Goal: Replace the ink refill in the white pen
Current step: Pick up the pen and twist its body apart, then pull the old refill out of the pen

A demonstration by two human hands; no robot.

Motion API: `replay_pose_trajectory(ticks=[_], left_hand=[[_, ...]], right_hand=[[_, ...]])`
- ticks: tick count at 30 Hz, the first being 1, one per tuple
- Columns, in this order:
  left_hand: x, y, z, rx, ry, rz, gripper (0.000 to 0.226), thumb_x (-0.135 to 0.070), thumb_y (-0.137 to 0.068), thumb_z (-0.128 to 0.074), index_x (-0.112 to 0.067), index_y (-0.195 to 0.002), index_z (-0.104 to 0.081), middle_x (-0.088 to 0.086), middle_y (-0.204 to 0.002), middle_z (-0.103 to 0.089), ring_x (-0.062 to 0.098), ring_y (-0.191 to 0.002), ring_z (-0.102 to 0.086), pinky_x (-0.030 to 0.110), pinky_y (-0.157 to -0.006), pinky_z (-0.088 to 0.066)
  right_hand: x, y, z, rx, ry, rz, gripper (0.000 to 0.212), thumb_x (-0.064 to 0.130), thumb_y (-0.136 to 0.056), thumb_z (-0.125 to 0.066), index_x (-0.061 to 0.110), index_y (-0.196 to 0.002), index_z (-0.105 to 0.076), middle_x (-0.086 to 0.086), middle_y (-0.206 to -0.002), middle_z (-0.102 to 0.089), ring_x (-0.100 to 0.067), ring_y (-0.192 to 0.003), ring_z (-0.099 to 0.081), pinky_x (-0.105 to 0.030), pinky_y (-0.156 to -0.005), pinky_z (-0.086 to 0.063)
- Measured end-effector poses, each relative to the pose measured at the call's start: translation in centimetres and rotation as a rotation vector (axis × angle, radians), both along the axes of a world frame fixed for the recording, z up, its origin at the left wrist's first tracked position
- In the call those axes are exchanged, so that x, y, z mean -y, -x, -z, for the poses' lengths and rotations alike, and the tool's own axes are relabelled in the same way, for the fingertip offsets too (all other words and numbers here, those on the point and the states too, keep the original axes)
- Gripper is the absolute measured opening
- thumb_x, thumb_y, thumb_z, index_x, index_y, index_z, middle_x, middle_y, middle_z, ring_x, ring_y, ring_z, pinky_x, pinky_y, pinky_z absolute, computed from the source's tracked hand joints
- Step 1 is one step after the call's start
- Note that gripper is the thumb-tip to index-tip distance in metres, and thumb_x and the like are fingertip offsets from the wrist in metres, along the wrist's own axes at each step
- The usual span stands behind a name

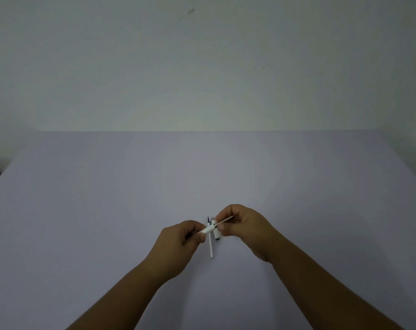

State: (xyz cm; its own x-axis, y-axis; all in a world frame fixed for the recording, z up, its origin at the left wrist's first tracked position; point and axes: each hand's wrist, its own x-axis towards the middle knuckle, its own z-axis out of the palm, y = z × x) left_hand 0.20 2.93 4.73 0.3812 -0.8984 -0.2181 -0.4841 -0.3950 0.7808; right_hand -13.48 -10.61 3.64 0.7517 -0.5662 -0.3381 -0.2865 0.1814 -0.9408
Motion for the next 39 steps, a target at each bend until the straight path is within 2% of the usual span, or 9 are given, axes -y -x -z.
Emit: replay_pose_trajectory(ticks=[3, 6, 10, 15, 24, 29, 32, 35, 39], left_hand=[[0.0, 0.0, 0.1, 0.011, 0.015, -0.01, 0.01, -0.027, -0.091, -0.055, -0.034, -0.087, -0.06, -0.008, -0.069, -0.059, 0.01, -0.061, -0.05, 0.02, -0.058, -0.04], [0.0, 0.1, 0.2, 0.015, 0.024, -0.009, 0.01, -0.027, -0.091, -0.054, -0.035, -0.087, -0.06, -0.008, -0.067, -0.059, 0.007, -0.059, -0.049, 0.017, -0.056, -0.039], [0.2, 0.3, 0.2, -0.033, 0.011, -0.023, 0.009, -0.027, -0.091, -0.054, -0.034, -0.09, -0.06, -0.003, -0.075, -0.065, 0.011, -0.065, -0.056, 0.024, -0.062, -0.049], [0.0, 0.4, 0.0, -0.196, 0.004, 0.004, 0.037, -0.021, -0.094, -0.048, -0.051, -0.116, -0.044, -0.004, -0.087, -0.067, 0.008, -0.069, -0.063, 0.017, -0.065, -0.055], [0.7, 0.7, 0.0, -0.393, -0.02, 0.01, 0.035, -0.02, -0.097, -0.041, -0.055, -0.101, -0.046, -0.002, -0.089, -0.062, 0.012, -0.071, -0.063, 0.022, -0.071, -0.059], [0.6, 0.1, 1.2, -0.441, -0.037, -0.035, 0.035, -0.02, -0.097, -0.04, -0.053, -0.102, -0.049, -0.001, -0.089, -0.063, 0.01, -0.068, -0.063, 0.021, -0.067, -0.058], [0.7, -0.2, 2.1, -0.457, -0.047, -0.1, 0.037, -0.018, -0.096, -0.04, -0.054, -0.101, -0.05, 0.001, -0.089, -0.063, 0.01, -0.065, -0.063, 0.021, -0.065, -0.058], [1.0, -0.4, 3.1, -0.476, -0.062, -0.143, 0.037, -0.019, -0.097, -0.039, -0.054, -0.101, -0.05, 0.001, -0.09, -0.063, 0.012, -0.067, -0.063, 0.021, -0.063, -0.058], [1.4, -0.5, 4.0, -0.492, -0.076, -0.161, 0.035, -0.019, -0.097, -0.039, -0.051, -0.105, -0.05, 0.002, -0.09, -0.063, 0.013, -0.068, -0.063, 0.02, -0.063, -0.057]], right_hand=[[-0.2, 0.2, 0.1, 0.035, -0.101, 0.004, 0.025, 0.008, -0.079, -0.069, 0.021, -0.1, -0.063, -0.002, -0.094, -0.067, -0.014, -0.084, -0.065, -0.023, -0.074, -0.054], [-0.5, 0.0, 0.3, 0.006, -0.153, 0.06, 0.018, 0.023, -0.082, -0.068, 0.01, -0.094, -0.068, -0.004, -0.081, -0.068, -0.014, -0.071, -0.063, -0.024, -0.067, -0.055], [-0.7, -0.3, 0.3, 0.142, -0.149, 0.159, 0.017, 0.003, -0.085, -0.061, 0.016, -0.084, -0.071, -0.002, -0.077, -0.072, -0.015, -0.074, -0.067, -0.025, -0.07, -0.057], [0.0, -0.3, -0.4, 0.192, -0.163, 0.162, 0.027, 0.0, -0.086, -0.057, 0.019, -0.103, -0.065, 0.003, -0.086, -0.076, -0.012, -0.088, -0.07, -0.019, -0.069, -0.055], [0.9, -1.1, -0.6, 0.222, -0.166, 0.249, 0.017, 0.004, -0.083, -0.062, 0.019, -0.092, -0.065, 0.005, -0.084, -0.076, -0.006, -0.082, -0.069, -0.019, -0.069, -0.054], [3.2, -1.8, -0.1, 0.32, -0.327, 0.527, 0.015, 0.002, -0.084, -0.061, 0.014, -0.092, -0.062, 0.001, -0.074, -0.073, -0.009, -0.068, -0.068, -0.02, -0.061, -0.056], [3.8, -2.2, 2.5, 0.033, -0.218, 0.481, 0.014, -0.003, -0.082, -0.062, 0.011, -0.08, -0.061, -0.01, -0.075, -0.065, -0.016, -0.062, -0.059, -0.024, -0.062, -0.053], [3.0, -2.0, 6.5, -0.385, 0.059, 0.181, 0.005, -0.002, -0.078, -0.06, 0.001, -0.077, -0.064, -0.019, -0.078, -0.06, -0.023, -0.065, -0.053, -0.038, -0.069, -0.051], [2.0, -2.2, 9.4, -0.572, 0.337, 0.137, 0.022, 0.012, -0.077, -0.067, 0.008, -0.098, -0.065, -0.007, -0.093, -0.068, -0.019, -0.083, -0.06, -0.025, -0.074, -0.046]])
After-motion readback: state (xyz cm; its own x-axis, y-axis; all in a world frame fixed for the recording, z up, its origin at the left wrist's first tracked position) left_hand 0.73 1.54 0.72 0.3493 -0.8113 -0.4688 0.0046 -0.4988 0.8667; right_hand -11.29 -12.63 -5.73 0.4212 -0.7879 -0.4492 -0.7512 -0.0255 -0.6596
